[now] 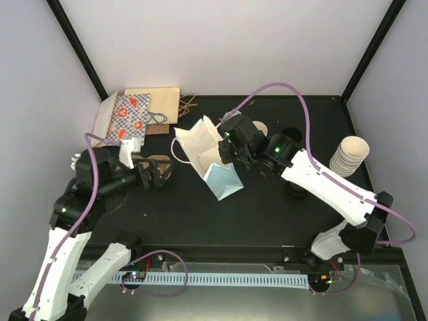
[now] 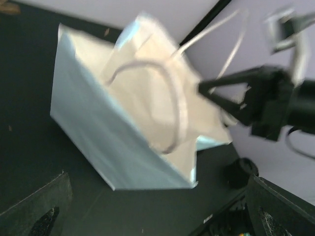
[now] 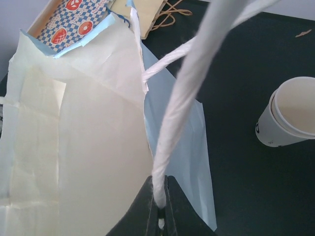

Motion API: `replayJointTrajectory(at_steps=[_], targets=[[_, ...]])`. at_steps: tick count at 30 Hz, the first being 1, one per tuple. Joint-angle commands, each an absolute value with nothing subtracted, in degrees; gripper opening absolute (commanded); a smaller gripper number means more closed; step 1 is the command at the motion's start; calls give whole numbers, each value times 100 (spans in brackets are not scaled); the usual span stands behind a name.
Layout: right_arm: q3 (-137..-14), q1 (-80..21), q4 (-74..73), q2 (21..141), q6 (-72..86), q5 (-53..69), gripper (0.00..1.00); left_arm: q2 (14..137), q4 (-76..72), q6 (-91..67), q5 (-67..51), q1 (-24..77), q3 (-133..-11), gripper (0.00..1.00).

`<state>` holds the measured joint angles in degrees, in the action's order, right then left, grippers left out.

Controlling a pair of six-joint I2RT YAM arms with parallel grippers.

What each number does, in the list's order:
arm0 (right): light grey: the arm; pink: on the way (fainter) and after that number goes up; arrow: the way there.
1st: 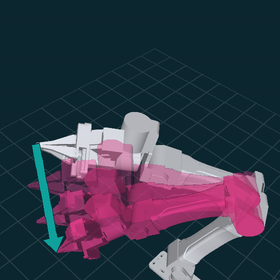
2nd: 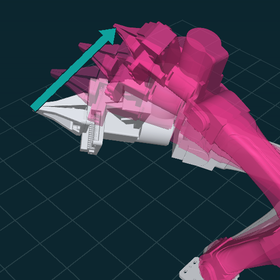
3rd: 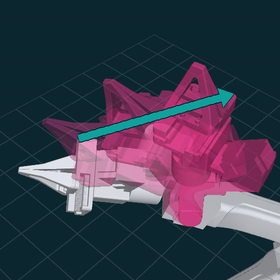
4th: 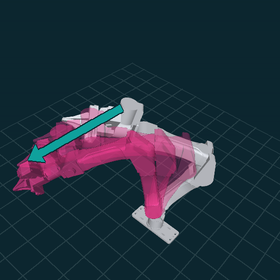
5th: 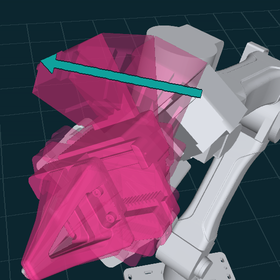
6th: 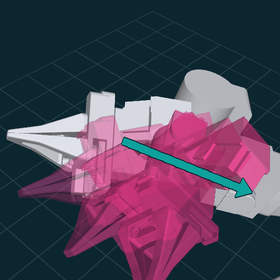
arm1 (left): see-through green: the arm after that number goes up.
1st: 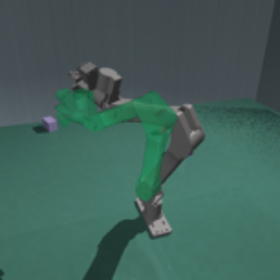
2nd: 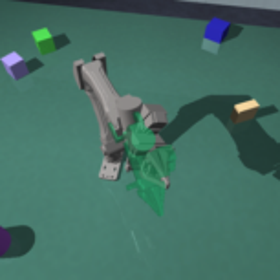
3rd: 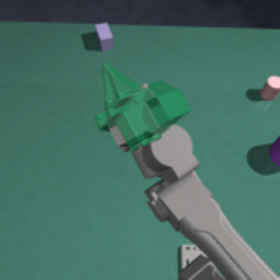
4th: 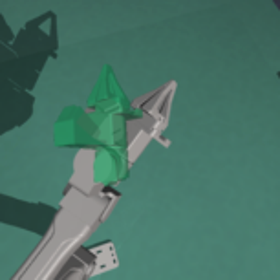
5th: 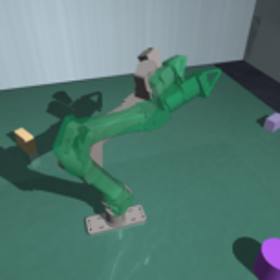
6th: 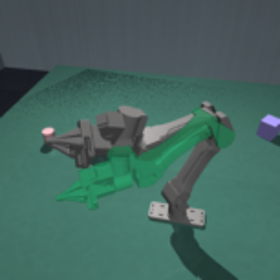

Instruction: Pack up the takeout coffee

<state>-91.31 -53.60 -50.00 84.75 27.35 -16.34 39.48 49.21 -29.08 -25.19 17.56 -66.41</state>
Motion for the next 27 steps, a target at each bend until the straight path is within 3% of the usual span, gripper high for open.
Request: replayJointTrajectory(at_steps=[1, 11, 18, 25, 27], targets=[[-8976, -5344, -4698, 8268, 2801, -1576, 3, 3841, 4657, -3372, -3040, 1706, -5840, 99], [-8900, -5343, -4625, 8249, 2809, -1395, 3, 3832, 2971, -4779, -3715, 2109, -4800, 94], [-8896, -5343, -4605, 8244, 2819, -1415, 4, 4061, 2660, -4859, -2805, 2715, -4800, 94], [-8888, -5344, -4660, 8195, 2980, -1559, 6, 4328, 2609, -4573, -1633, 2724, -4764, 66], [-8862, -5343, -4662, 8162, 3012, -1575, 14, 4462, 2508, -4501, -1525, 2716, -4794, 59]])
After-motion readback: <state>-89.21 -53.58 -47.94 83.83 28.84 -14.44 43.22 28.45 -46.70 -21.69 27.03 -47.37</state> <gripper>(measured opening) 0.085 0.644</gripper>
